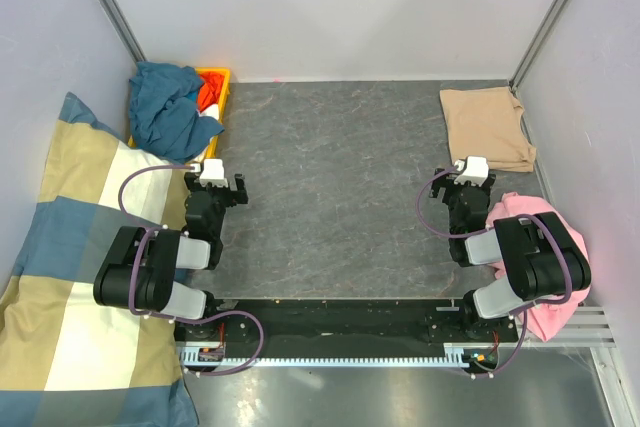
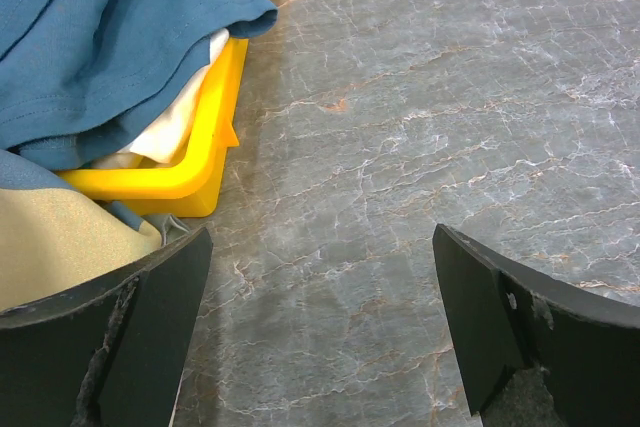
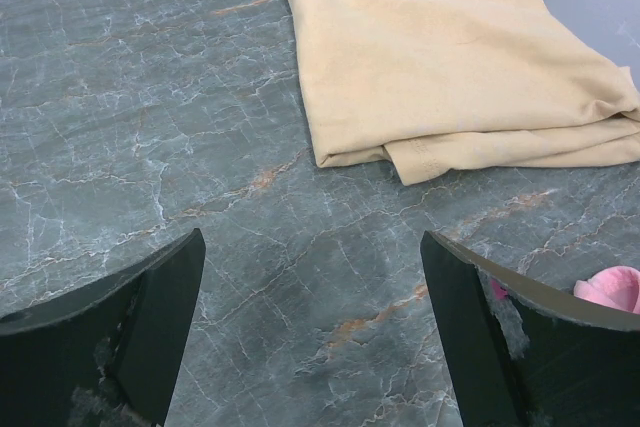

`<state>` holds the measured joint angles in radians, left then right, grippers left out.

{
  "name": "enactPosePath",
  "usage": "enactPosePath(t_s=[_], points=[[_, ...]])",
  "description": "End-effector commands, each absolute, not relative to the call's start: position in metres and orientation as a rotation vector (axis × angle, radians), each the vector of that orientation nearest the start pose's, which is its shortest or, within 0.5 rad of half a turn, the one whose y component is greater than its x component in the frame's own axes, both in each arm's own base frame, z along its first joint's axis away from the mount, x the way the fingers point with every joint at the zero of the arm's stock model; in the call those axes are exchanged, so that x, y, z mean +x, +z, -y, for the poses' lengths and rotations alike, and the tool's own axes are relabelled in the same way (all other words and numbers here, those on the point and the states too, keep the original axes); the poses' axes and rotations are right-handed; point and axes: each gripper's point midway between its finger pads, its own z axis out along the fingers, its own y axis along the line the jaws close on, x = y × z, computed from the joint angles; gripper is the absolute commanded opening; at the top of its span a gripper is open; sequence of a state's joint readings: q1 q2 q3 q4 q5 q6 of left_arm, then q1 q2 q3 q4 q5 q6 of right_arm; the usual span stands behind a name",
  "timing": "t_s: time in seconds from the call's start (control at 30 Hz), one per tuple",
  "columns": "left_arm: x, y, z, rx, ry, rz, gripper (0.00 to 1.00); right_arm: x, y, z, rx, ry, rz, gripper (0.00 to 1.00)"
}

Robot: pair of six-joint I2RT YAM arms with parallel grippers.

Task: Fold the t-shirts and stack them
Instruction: Grab the tshirt from the pile

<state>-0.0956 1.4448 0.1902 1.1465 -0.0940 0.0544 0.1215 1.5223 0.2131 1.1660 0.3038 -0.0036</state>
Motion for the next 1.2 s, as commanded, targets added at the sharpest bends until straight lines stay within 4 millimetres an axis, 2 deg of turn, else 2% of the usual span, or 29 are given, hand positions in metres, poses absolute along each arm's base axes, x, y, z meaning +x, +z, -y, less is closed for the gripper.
enactPosePath(t_s=[0.0, 0.53, 0.6, 0.63, 0.67, 0.7, 0.73, 0.77, 0.8, 0.83, 0.87, 0.9, 0.93, 0.97, 1.0, 1.03, 1.07, 1.1, 1.13, 1.17], points=[[0.370, 0.107, 0.018, 0.034, 0.021, -1.635, 1.00, 0.374, 0.095, 0.008, 0.131, -0.162, -1.656, 0.98], [0.371, 0.107, 0.018, 0.044, -0.006, -1.639, 1.00, 0.374, 0.095, 0.007, 0.126, -0.157, -1.658, 0.98], [0.370, 0.106, 0.018, 0.044, -0.006, -1.641, 1.00, 0.376, 0.104, 0.004, 0.118, -0.140, -1.636, 0.98], [0.370, 0.110, 0.017, 0.041, -0.002, -1.624, 1.00, 0.374, 0.099, 0.002, 0.097, -0.137, -1.673, 0.98], [0.368, 0.116, 0.015, 0.020, 0.003, -1.605, 1.00, 0.380, 0.108, 0.001, 0.099, -0.137, -1.673, 0.98], [0.366, 0.120, 0.005, -0.029, 0.048, -1.600, 1.00, 0.380, 0.120, 0.002, 0.105, -0.136, -1.665, 0.98], [0.365, 0.126, 0.002, -0.073, 0.041, -1.589, 1.00, 0.377, 0.118, 0.004, 0.111, -0.153, -1.693, 0.98], [0.361, 0.117, -0.003, -0.097, 0.058, -1.642, 1.00, 0.379, 0.127, 0.005, 0.152, -0.141, -1.677, 0.98], [0.360, 0.137, -0.009, -0.143, 0.075, -1.594, 1.00, 0.375, 0.136, 0.009, 0.195, -0.142, -1.676, 0.98], [0.358, 0.141, -0.010, -0.159, 0.069, -1.592, 1.00, 0.374, 0.144, 0.013, 0.241, -0.146, -1.659, 0.98], [0.354, 0.134, -0.010, -0.173, 0.065, -1.638, 1.00, 0.375, 0.158, 0.018, 0.295, -0.156, -1.629, 0.98], [0.355, 0.159, -0.014, -0.220, 0.059, -1.583, 1.00, 0.371, 0.166, 0.021, 0.345, -0.145, -1.620, 0.98], [0.354, 0.162, -0.017, -0.266, 0.058, -1.596, 1.00, 0.374, 0.181, 0.022, 0.389, -0.131, -1.595, 0.98], [0.351, 0.154, -0.016, -0.323, 0.035, -1.654, 1.00, 0.373, 0.189, 0.029, 0.449, -0.146, -1.583, 0.98], [0.357, 0.174, -0.015, -0.342, 0.011, -1.628, 1.00, 0.367, 0.182, 0.030, 0.503, -0.141, -1.642, 0.98], [0.359, 0.183, -0.011, -0.360, -0.025, -1.623, 1.00, 0.372, 0.203, 0.028, 0.518, -0.124, -1.628, 0.98], [0.362, 0.190, -0.008, -0.350, -0.041, -1.632, 1.00, 0.372, 0.205, 0.027, 0.519, -0.125, -1.657, 0.98], [0.367, 0.201, 0.000, -0.328, -0.074, -1.667, 1.00, 0.367, 0.194, 0.023, 0.512, -0.135, -1.737, 0.98], [0.375, 0.199, 0.002, -0.309, -0.073, -1.712, 1.00, 0.369, 0.203, 0.021, 0.521, -0.126, -1.739, 0.98], [0.389, 0.231, 0.007, -0.275, -0.082, -1.689, 1.00, 0.364, 0.204, 0.021, 0.537, -0.119, -1.741, 0.98]])
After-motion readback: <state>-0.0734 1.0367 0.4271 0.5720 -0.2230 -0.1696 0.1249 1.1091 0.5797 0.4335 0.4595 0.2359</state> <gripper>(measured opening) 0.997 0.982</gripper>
